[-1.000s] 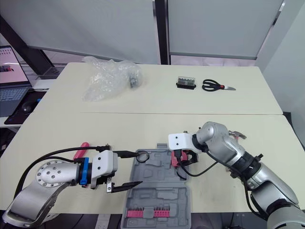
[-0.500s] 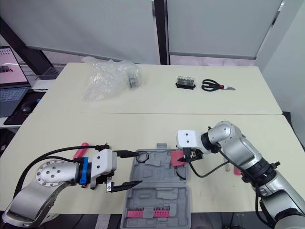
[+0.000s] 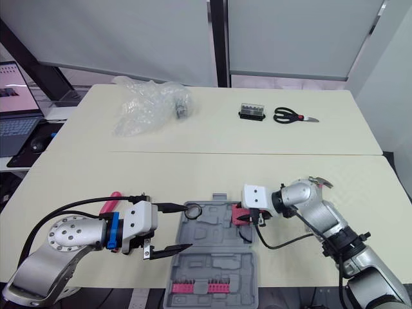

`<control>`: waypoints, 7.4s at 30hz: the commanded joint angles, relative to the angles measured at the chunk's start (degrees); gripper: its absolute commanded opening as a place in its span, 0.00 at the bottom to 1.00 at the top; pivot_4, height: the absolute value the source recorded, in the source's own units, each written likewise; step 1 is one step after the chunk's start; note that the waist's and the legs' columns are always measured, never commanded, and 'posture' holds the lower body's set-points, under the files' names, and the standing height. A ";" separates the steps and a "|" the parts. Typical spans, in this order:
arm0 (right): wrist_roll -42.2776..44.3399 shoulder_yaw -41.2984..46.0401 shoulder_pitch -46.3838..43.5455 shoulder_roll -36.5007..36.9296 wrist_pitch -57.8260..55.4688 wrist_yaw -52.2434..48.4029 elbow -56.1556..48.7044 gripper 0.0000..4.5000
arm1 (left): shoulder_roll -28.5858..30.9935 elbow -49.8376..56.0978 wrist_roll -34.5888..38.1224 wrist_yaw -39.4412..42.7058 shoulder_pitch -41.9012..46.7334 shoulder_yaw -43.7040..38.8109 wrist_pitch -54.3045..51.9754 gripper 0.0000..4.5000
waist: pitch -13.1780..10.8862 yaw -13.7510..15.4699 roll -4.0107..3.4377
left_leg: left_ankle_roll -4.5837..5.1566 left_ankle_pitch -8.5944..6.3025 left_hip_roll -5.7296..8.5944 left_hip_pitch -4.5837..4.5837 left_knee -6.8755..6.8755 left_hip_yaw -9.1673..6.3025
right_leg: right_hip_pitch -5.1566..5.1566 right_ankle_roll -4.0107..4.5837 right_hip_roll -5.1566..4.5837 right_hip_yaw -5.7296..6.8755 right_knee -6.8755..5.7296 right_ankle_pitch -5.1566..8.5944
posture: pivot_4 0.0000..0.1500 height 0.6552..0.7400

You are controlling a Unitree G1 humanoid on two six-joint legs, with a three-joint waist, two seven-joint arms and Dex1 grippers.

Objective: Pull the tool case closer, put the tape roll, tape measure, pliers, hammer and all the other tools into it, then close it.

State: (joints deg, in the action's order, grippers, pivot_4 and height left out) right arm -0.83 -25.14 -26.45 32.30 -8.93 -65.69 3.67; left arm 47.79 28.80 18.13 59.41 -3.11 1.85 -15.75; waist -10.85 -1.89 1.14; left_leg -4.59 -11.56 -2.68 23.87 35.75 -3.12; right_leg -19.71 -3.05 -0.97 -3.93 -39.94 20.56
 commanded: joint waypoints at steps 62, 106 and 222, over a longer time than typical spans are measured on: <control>10.77 50.13 45.38 19.19 5.90 9.30 -1.12 0.99 | -4.82 -40.89 7.40 -5.77 -27.26 -43.63 8.29 1.00 | 0.20 -0.13 0.23 | -0.01 0.00 -0.04 -0.24 -0.42 0.22 | 0.08 0.11 -0.06 -0.14 0.22 0.11 | 1.00 1.00; 22.82 16.52 4.44 15.83 -12.23 -5.20 -25.43 0.99 | -21.81 -11.32 1.05 -37.22 -10.98 -17.03 -20.33 1.00 | 0.27 0.15 0.41 | -0.03 0.00 0.02 -0.44 -0.72 0.05 | 0.50 -0.03 -0.10 0.02 0.83 -0.08 | 1.00 1.00; 5.04 -7.12 -3.06 10.34 -40.51 10.85 -41.20 0.28 | 11.28 -11.98 -0.05 18.38 2.15 -5.50 6.43 1.00 | 0.20 0.05 0.14 | -0.02 0.02 -0.04 0.23 -0.03 0.02 | -0.32 -0.04 0.03 -0.03 0.02 -0.10 | 1.00 1.00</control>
State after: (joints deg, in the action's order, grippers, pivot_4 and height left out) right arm 4.70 -32.23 -28.25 43.36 -49.58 -55.63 -35.80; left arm 58.36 15.30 17.66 78.08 -0.98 -1.98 -10.03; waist -10.65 -1.84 1.28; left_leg -4.61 -11.54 -2.72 24.14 35.73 -3.10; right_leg -20.06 -3.08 -0.95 -3.95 -39.93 20.46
